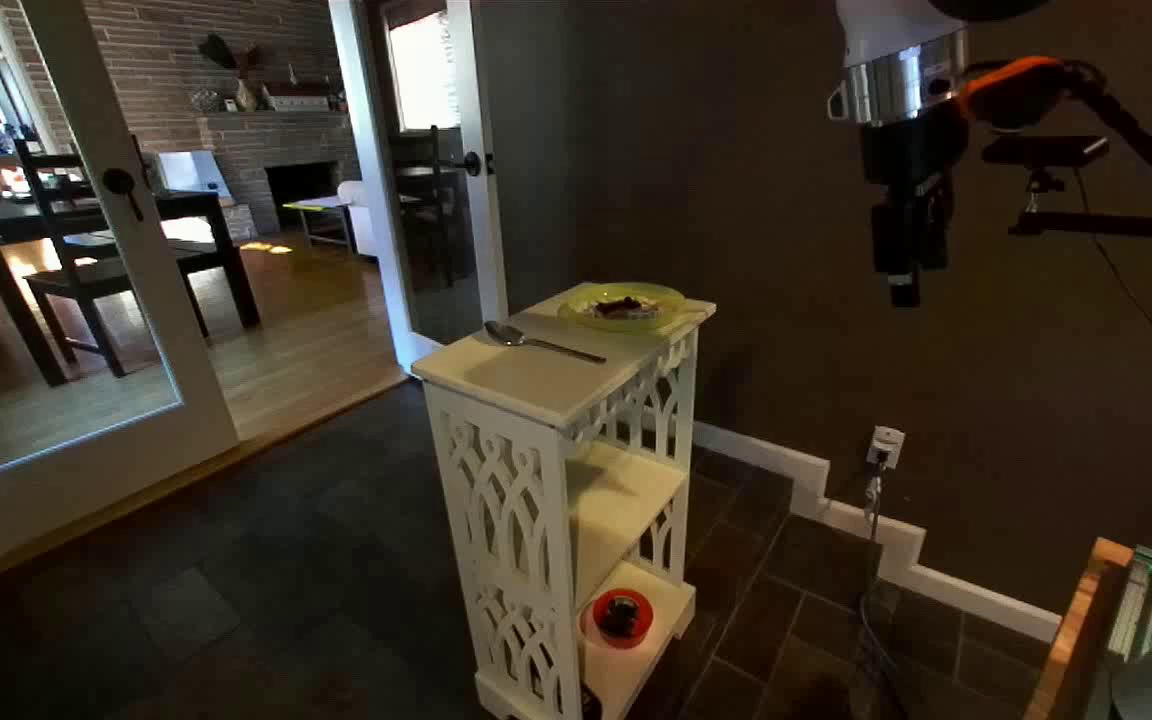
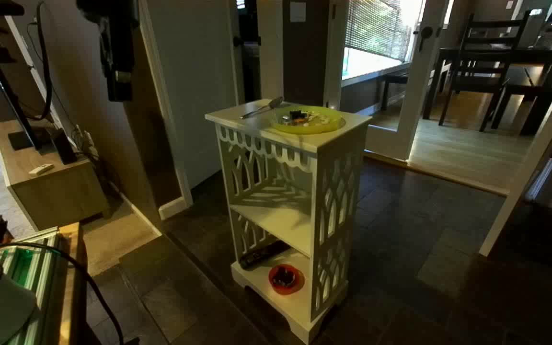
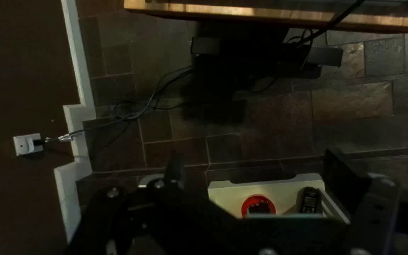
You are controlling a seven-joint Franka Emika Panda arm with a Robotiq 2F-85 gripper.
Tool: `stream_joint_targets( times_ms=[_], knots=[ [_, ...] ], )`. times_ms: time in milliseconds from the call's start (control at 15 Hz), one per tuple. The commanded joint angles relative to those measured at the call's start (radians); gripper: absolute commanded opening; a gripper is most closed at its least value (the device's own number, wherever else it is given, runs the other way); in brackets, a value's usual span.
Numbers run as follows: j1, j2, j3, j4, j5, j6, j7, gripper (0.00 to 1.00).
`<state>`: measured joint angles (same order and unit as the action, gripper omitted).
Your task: Remove the plastic bag from the yellow plate and put it on the shelf
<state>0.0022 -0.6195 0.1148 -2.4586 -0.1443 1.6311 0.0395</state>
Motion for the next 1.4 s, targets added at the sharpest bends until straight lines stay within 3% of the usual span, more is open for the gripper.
stream_joint_targets(
  times_ms=[0,733,1133,1333],
  knots=[
    [0.019,0.002,-0.016,0.002,-0.007,-0.003,0.009,1.00],
    [0.019,0.002,-0.016,0.002,-0.007,-0.003,0.009,1.00],
    [0.051,0.219,-0.002,0.179,0.150,0.122,0.087,1.00],
    [0.050,0.357,0.011,0.289,0.171,0.208,0.137,1.00]
  ],
)
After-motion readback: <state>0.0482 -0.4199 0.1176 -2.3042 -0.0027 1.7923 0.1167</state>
